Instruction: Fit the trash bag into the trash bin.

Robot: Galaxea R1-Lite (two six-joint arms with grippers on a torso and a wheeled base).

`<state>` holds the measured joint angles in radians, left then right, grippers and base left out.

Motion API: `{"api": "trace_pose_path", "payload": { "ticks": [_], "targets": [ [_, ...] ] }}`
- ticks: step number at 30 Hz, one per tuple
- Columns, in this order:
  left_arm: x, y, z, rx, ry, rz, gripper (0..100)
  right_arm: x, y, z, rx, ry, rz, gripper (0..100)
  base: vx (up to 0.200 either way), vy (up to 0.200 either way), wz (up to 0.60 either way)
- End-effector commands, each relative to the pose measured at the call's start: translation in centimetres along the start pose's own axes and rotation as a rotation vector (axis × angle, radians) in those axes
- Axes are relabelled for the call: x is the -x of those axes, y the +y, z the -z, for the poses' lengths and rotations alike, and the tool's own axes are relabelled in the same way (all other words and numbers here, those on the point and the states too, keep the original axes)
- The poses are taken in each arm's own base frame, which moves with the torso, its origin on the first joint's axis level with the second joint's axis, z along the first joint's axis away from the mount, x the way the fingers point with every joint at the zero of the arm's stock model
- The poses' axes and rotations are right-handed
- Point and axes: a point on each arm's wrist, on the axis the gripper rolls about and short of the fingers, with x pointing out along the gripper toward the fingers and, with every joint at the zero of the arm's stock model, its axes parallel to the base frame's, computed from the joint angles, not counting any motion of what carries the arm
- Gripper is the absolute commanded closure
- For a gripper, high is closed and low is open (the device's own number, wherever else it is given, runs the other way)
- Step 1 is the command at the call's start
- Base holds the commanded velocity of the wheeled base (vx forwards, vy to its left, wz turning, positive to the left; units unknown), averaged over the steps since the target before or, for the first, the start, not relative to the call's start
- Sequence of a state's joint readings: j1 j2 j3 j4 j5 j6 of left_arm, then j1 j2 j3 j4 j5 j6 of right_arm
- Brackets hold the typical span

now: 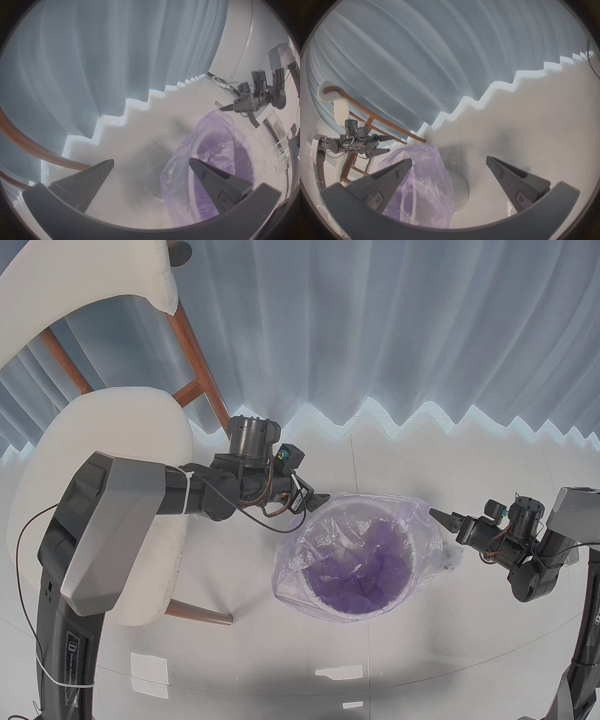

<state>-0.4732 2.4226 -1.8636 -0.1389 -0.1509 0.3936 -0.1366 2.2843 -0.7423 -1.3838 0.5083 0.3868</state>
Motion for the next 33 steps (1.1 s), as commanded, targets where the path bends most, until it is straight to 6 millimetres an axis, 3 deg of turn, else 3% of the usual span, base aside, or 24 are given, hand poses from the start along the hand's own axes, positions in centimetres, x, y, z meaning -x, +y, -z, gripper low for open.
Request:
{"api": "trace_pose_path", "payload": {
  "ticks": [1, 5, 6, 7, 9, 16, 23, 24, 29, 33],
  "targets": [
    [2.5, 0.0, -3.0, 0.030, -0.062, -0.012, 0, 2.8, 0.4, 1.8, -0.040, 0.043, 0.030, 0, 0.000, 0.000, 0.00],
    [3.9, -0.4, -3.6, 0.050, -0.055, -0.016, 0, 4.3, 0.7, 3.4, -0.054, 0.070, 0.041, 0, 0.000, 0.000, 0.00],
    [4.6, -1.3, -3.8, 0.082, -0.034, -0.025, 0, 4.8, 0.8, 4.3, -0.057, 0.095, 0.047, 0, 0.000, 0.000, 0.00],
    [4.6, -1.3, -3.8, 0.082, -0.034, -0.025, 0, 4.8, 0.8, 4.3, -0.057, 0.095, 0.047, 0, 0.000, 0.000, 0.00],
    [5.9, -3.2, -4.2, 0.166, -0.009, -0.027, 0, 4.8, 0.6, 4.9, -0.047, 0.111, 0.057, 0, 0.000, 0.000, 0.00],
    [10.1, -6.9, -5.7, 0.333, 0.009, -0.021, 0, 3.0, -0.6, 4.3, -0.008, 0.036, 0.133, 0, 0.000, 0.000, 0.00],
    [14.1, -7.0, -6.3, 0.387, -0.012, -0.073, 0, 2.7, -0.2, 3.2, 0.008, -0.015, 0.146, 0, 0.000, 0.000, 0.00],
    [14.6, -6.9, -6.5, 0.397, -0.022, -0.085, 0, 2.8, -0.1, 2.9, 0.010, -0.024, 0.146, 100, 0.000, 0.000, 0.00],
    [16.2, -6.0, -7.1, 0.408, -0.049, -0.142, 0, 3.7, 1.5, 0.8, 0.016, -0.079, 0.121, 100, 0.000, 0.000, 0.00],
    [17.0, -5.5, -7.5, 0.413, -0.070, -0.155, 0, 4.8, 3.6, 2.2, -0.023, -0.010, 0.095, 100, 0.000, 0.000, 0.00]
  ]
}}
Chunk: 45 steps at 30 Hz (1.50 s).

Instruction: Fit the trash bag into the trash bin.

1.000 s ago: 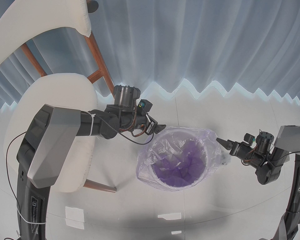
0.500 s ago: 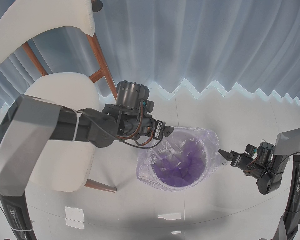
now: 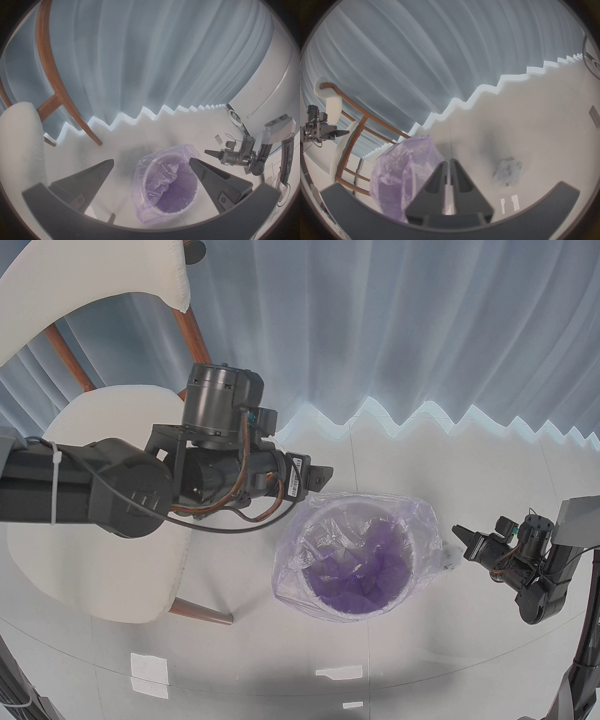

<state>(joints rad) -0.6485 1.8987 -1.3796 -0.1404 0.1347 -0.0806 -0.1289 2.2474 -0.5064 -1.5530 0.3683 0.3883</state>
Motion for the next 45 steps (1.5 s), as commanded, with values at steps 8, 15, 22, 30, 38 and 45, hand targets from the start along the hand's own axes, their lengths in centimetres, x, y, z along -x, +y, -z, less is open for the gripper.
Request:
{"api": "trace_pose_path", "payload": {
  "ticks": [8, 15, 22, 30, 38, 45],
  "targets": [
    [1.9, 1.1, -1.7, 0.016, -0.089, -0.025, 0, 0.0, 1.0, 2.5, -0.052, 0.071, 0.019, 100, 0.000, 0.000, 0.00],
    [2.5, 1.8, -0.9, 0.013, -0.071, -0.040, 0, -2.1, 0.0, 3.8, -0.063, 0.079, 0.021, 100, 0.000, 0.000, 0.00],
    [2.6, 1.8, -1.0, 0.019, -0.089, -0.040, 0, -3.7, 1.2, 4.9, -0.048, 0.089, -0.021, 100, 0.000, 0.000, 0.00],
    [2.4, 1.8, -0.8, 0.018, -0.083, -0.040, 0, -6.0, 1.3, 6.9, -0.034, 0.108, -0.047, 100, 0.000, 0.000, 0.00],
    [2.6, 1.8, -0.3, 0.013, -0.067, -0.042, 0, -8.2, 0.3, 8.0, -0.039, 0.124, -0.035, 100, 0.000, 0.000, 0.00],
    [2.9, 1.9, 0.1, 0.007, -0.056, -0.043, 0, -9.4, -0.6, 8.9, -0.045, 0.127, -0.013, 100, 0.000, 0.000, 0.00]
  ]
}}
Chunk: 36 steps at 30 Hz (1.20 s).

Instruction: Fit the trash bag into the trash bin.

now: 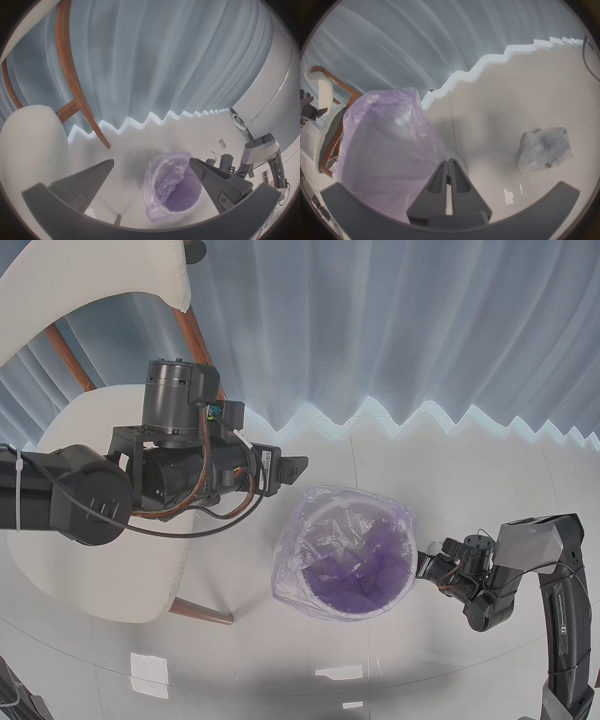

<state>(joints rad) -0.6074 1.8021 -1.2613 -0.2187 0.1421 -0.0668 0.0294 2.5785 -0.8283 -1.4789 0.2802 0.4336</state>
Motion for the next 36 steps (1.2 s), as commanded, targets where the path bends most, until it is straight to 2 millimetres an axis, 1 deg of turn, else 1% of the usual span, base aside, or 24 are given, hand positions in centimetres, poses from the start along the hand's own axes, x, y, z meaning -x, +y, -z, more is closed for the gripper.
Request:
{"api": "trace_pose_path", "payload": {
  "ticks": [1, 2, 7, 9, 11, 14, 15, 16, 17, 18, 19, 20, 21, 22, 23, 24, 25, 27, 30, 35, 36],
  "targets": [
    [0.3, 0.0, 0.1, -0.001, 0.001, -0.001, 0, -0.7, -0.8, 1.1, -0.008, 0.018, 0.011, 100, 0.000, 0.000, 0.00],
    [0.3, 0.0, 0.1, 0.000, 0.001, -0.001, 0, -1.1, -1.1, 1.6, -0.011, 0.025, 0.020, 100, 0.000, 0.000, 0.00],
    [0.4, 0.1, 0.4, -0.001, 0.011, 0.000, 0, -1.3, -1.2, 1.5, -0.014, 0.023, 0.024, 100, 0.000, 0.000, 0.00],
    [0.4, 0.1, 0.4, 0.007, 0.009, 0.002, 0, -1.1, -1.1, 1.2, -0.015, 0.017, 0.023, 100, 0.000, 0.000, 0.00],
    [0.4, 0.1, 0.5, 0.013, 0.011, 0.009, 0, -0.7, -0.7, 0.2, -0.009, -0.007, 0.017, 100, 0.000, 0.000, 0.00],
    [0.4, 0.0, 0.6, 0.015, 0.019, 0.033, 0, 1.1, -0.3, -1.7, -0.014, -0.044, 0.024, 100, 0.000, 0.000, 0.00],
    [0.4, 0.0, 0.6, 0.015, 0.023, 0.036, 0, 1.2, -0.2, -1.7, -0.014, -0.044, 0.024, 100, 0.000, 0.000, 0.00],
    [0.4, 0.0, 1.1, 0.018, 0.036, 0.052, 0, 2.7, 0.3, -2.8, -0.013, -0.073, 0.020, 100, 0.000, 0.000, 0.00],
    [0.5, 0.0, 1.4, 0.027, 0.044, 0.053, 0, 3.7, 0.7, -3.3, -0.015, -0.087, 0.018, 100, 0.000, 0.000, 0.00],
    [0.5, 0.1, 1.6, 0.031, 0.049, 0.052, 0, 4.2, 0.9, -3.5, -0.017, -0.090, 0.018, 100, 0.000, 0.000, 0.00],
    [0.7, 0.1, 2.1, 0.053, 0.068, 0.050, 0, 5.9, 1.5, -3.8, -0.024, -0.084, 0.024, 100, 0.000, 0.000, 0.00],
    [0.7, 0.1, 2.2, 0.056, 0.071, 0.049, 0, 6.0, 1.6, -3.8, -0.024, -0.082, 0.025, 100, 0.000, 0.000, 0.00],
    [0.9, 0.2, 3.7, 0.082, 0.120, 0.044, 0, 8.7, 2.8, -4.2, -0.040, -0.062, 0.033, 100, 0.000, 0.000, 0.00],
    [0.9, 0.2, 3.7, 0.082, 0.120, 0.044, 0, 8.7, 2.8, -4.2, -0.040, -0.062, 0.033, 100, 0.000, 0.000, 0.00],
    [1.4, 0.3, 4.7, 0.083, 0.152, 0.040, 0, 10.5, 3.8, -4.3, -0.054, -0.045, 0.032, 100, 0.000, 0.000, 0.00],
    [1.4, 0.3, 4.8, 0.082, 0.155, 0.040, 0, 10.6, 3.9, -4.3, -0.055, -0.045, 0.031, 100, 0.000, 0.000, 0.00],
    [2.1, 0.5, 5.5, 0.078, 0.170, 0.038, 0, 11.8, 5.0, -4.1, -0.068, -0.025, 0.015, 100, 0.000, 0.000, 0.00],
    [2.7, 0.6, 5.5, 0.078, 0.153, 0.040, 0, 12.2, 6.1, -3.3, -0.078, 0.008, -0.002, 100, 0.000, 0.000, 0.00],
    [3.6, 0.7, 5.5, 0.054, 0.139, 0.042, 0, 12.2, 7.3, -2.3, -0.068, 0.032, 0.008, 100, 0.000, 0.000, 0.00],
    [4.9, 0.9, 4.9, 0.036, 0.106, 0.036, 0, 12.4, 8.3, -1.3, -0.072, 0.054, 0.022, 100, 0.000, 0.000, 0.00],
    [5.1, 0.9, 4.7, 0.038, 0.098, 0.037, 0, 12.5, 8.6, -1.2, -0.077, 0.058, 0.018, 0, 0.000, 0.000, 0.00]
  ]
}}
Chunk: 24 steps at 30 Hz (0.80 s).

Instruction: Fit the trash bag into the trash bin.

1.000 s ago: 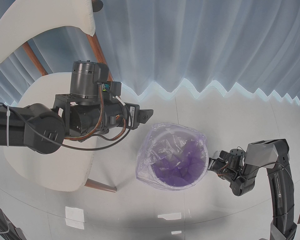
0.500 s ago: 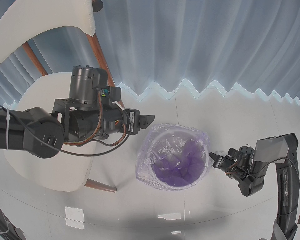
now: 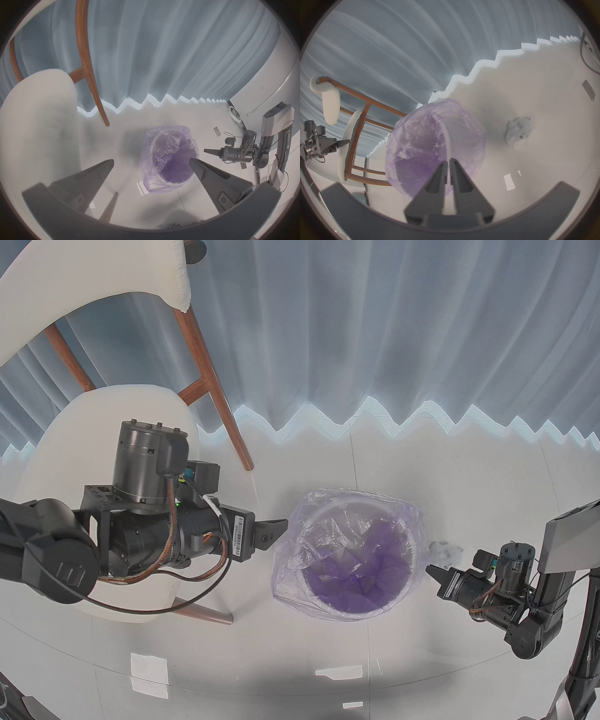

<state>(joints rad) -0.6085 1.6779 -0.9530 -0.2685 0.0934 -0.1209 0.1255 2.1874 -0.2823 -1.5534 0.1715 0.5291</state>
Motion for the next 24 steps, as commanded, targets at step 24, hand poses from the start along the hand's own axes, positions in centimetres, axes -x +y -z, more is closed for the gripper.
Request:
{"api": "trace_pose_path", "payload": {
  "ticks": [24],
  "targets": [
    [5.1, 1.1, 0.3, 0.000, -0.077, -0.018, 0, -4.3, 7.6, -2.3, 0.032, 0.204, 0.211, 0, 0.000, 0.000, 0.00]
  ]
}}
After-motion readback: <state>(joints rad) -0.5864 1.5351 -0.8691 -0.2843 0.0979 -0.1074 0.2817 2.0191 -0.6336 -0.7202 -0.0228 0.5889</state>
